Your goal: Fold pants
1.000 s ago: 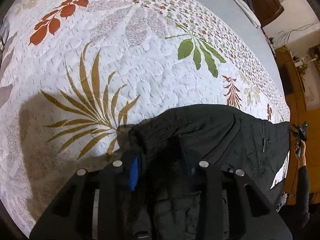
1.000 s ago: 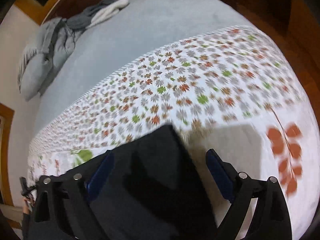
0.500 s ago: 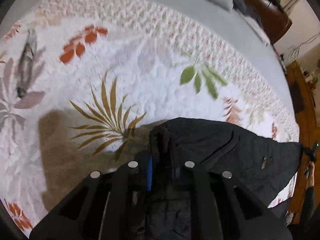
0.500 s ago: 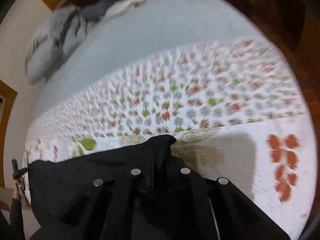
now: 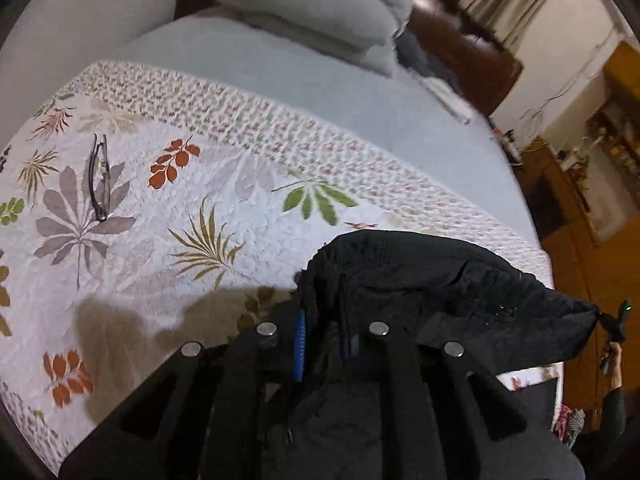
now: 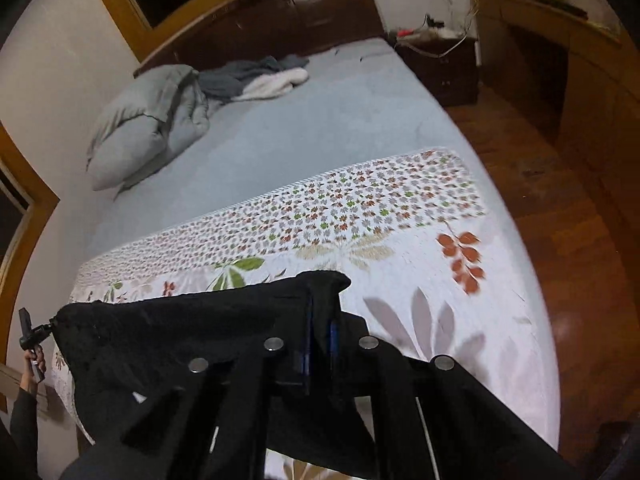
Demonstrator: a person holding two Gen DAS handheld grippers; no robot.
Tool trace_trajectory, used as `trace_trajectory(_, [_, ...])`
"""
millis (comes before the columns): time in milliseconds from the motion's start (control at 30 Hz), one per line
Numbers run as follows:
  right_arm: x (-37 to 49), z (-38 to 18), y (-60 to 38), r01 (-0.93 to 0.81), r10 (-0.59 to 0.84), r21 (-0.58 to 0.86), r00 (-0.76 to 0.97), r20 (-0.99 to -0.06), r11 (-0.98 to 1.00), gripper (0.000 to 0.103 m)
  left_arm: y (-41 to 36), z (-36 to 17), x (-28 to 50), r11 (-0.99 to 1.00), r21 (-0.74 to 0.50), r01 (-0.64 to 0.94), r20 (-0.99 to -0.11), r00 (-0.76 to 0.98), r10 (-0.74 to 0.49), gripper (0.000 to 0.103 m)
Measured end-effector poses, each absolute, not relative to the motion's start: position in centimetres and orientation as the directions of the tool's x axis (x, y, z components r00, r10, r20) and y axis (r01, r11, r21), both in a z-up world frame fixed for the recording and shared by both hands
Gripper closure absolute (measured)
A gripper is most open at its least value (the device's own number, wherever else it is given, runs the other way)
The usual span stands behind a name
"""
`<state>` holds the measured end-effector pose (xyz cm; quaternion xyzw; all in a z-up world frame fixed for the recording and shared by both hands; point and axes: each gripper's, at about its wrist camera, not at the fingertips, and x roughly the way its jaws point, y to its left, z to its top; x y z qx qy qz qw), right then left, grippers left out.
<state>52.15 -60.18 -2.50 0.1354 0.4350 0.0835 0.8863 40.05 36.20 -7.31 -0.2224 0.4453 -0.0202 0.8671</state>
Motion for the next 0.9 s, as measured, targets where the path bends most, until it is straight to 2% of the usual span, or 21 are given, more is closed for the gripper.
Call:
trace_trajectory(133, [45.4,-1.9,-60.1,-0.035,0.241,0.291,0.656,-0.715,0.956,0.096,36.0,-6.1,35.4,0.895,-0.425,-0.137,-0.728,0.638,-0.249,0.091])
trace_trajectory(367, [34.4,-4.0,-60.1,-0.030,0.218,0.280,0.710,-0.670,0.960,0.096,36.2,-6.8,27.2,0.872,-0.473,-0.122,-0.684,0.676,-0.276,0.091])
trace_trajectory(600, [24.7,-6.2,-58.4,-0.014,0.155,0.225,0.770,-0.619,0.974,0.096,37.2,-11.6,19.3,0.847,-0.506,-0.165,-0.697,0.656,-0.289,0.091])
trace_trajectory(733, [20.1,-8.5,-57.7,0.022,0.123,0.227,0.786,-0.606,0.974,0.093,37.2,-15.3,16.4,0.842,-0.500,-0.200,-0.726,0.627,-0.282,0.086])
trace_trajectory(833, [17.4,-10.5,-57.1,0.049,0.114,0.242,0.779,-0.617,0.969,0.082,36.8,-17.8,14.5,0.852,-0.479,-0.213,-0.760,0.586,-0.281,0.082])
trace_trajectory(900, [16.2,-12.0,-56.6,0.074,0.103,0.246,0.766,-0.635,0.966,0.069,36.4,-19.3,13.3,0.864,-0.447,-0.231,-0.791,0.554,-0.261,0.080])
